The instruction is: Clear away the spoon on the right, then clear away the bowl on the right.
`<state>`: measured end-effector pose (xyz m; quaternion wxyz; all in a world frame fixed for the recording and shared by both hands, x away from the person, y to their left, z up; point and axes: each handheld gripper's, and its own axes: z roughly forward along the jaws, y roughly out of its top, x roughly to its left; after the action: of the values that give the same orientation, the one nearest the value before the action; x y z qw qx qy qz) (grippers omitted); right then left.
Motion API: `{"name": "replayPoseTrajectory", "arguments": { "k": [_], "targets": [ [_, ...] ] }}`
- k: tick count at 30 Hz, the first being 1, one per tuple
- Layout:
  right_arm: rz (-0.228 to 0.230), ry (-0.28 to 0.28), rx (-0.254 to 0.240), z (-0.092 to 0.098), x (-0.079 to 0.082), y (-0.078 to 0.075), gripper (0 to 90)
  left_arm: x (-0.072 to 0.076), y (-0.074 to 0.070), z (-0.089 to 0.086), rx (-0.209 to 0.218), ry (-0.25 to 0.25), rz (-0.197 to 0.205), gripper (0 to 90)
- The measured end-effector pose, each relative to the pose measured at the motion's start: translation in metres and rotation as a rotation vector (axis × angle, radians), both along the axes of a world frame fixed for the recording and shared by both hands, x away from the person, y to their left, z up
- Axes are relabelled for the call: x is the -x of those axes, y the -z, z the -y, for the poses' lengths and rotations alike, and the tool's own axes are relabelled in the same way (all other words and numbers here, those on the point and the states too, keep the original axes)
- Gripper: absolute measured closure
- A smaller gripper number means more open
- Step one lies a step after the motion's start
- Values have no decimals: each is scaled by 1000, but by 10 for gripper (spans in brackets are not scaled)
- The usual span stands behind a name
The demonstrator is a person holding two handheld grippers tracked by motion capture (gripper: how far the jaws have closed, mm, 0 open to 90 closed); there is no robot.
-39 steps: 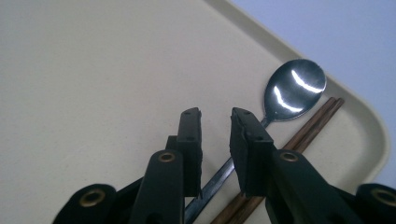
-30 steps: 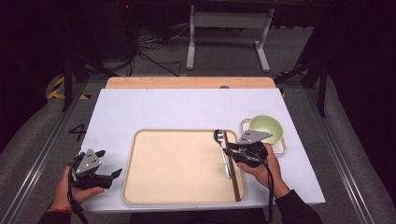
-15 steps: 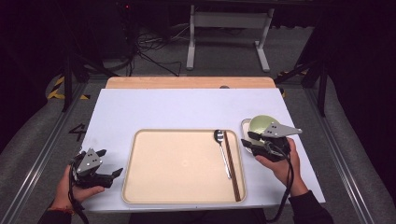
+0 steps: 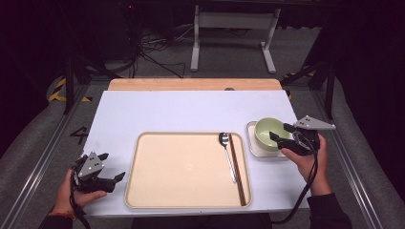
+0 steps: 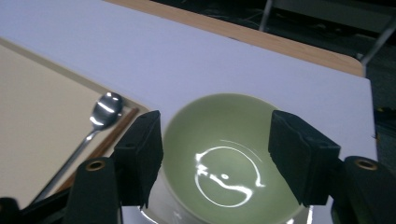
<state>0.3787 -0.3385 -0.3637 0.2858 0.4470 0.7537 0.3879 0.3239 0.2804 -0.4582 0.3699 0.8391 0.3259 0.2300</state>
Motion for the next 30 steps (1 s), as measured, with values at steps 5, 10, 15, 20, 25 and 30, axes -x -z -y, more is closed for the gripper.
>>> {"name": "replayPoseTrajectory", "arguments": {
  "k": [5,10,15,20,25,30],
  "targets": [
    [-50,80,-24,19,-12,6,288,2,0,-1,-1,-6,-2,113],
    [-107,131,-53,31,-25,14,288,5,0,-4,-4,-13,-1,113],
    [-157,152,-103,41,-35,24,330,7,0,-4,-3,-16,-5,113],
    [-178,179,-153,48,-44,33,444,8,0,-6,6,-19,-3,114],
    [-238,178,-170,49,-57,45,569,8,0,-5,6,-15,-4,114],
    [-281,192,-184,51,-65,55,691,9,-1,-6,8,-22,-1,114]
  ]
}}
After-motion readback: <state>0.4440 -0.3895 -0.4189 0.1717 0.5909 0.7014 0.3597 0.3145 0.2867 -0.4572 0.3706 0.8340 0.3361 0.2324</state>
